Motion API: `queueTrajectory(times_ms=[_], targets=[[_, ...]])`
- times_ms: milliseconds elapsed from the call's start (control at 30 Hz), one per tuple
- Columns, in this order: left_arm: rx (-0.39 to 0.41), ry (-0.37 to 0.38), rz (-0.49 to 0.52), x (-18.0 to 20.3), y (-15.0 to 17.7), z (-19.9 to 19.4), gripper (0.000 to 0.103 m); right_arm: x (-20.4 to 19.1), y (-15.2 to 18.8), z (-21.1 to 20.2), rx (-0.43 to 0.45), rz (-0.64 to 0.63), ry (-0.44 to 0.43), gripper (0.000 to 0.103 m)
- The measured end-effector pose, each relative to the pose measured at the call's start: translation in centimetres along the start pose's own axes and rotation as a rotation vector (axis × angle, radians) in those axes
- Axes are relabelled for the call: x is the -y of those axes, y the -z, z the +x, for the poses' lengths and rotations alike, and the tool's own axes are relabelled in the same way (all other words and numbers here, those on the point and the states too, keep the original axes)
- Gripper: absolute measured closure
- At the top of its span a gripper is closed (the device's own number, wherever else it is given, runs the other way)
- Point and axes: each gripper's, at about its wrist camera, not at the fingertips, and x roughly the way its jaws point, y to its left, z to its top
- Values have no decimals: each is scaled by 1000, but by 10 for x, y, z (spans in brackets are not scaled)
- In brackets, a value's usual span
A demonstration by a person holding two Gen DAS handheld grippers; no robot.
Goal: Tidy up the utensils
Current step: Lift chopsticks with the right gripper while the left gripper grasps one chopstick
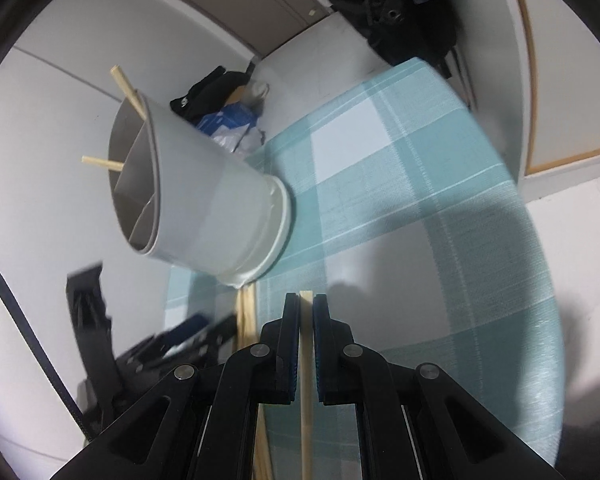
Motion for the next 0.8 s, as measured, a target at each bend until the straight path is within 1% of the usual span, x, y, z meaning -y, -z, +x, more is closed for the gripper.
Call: queueTrajectory(times_ms=[67,100,133,167,233,333,400,500,567,600,700,767,800], targets=[[14,3,-14,-1,0,-1,80,-3,0,-1,6,-5,-21,97],[17,5,-16,-2,2,-1,85,-5,-1,-2,8,-8,-30,97],[17,6,-15,-2,4,-2,93,-6,-1,-3,13,-9,-41,97],[13,12,-9,-3,7,-3,98,-8,-2,-4,21,-9,-56,97],[5,15,-7,-4,9,-5,100,-10,-3,-6,27,-7,-88,97],[11,32,-47,-17,15,-9,101,-11,-2,-4,10,20,-136,97],[32,43,-81,-27,17,-15,101,-3,2,-2,-5,98,-190,97],[71,55,-122,-36,18,-25,101,9,3,1,-10,193,-226,97],[100,62,-133,-32,19,-36,101,13,3,0,11,213,-216,97],[119,70,-133,-29,18,-42,101,12,3,-3,23,199,-199,97],[184,91,-117,-18,19,-65,101,1,4,-14,80,107,-133,97],[218,105,-107,-14,21,-79,101,-12,5,-20,121,20,-89,97],[228,110,-105,-18,15,-79,101,-18,7,-24,141,-16,-74,97]])
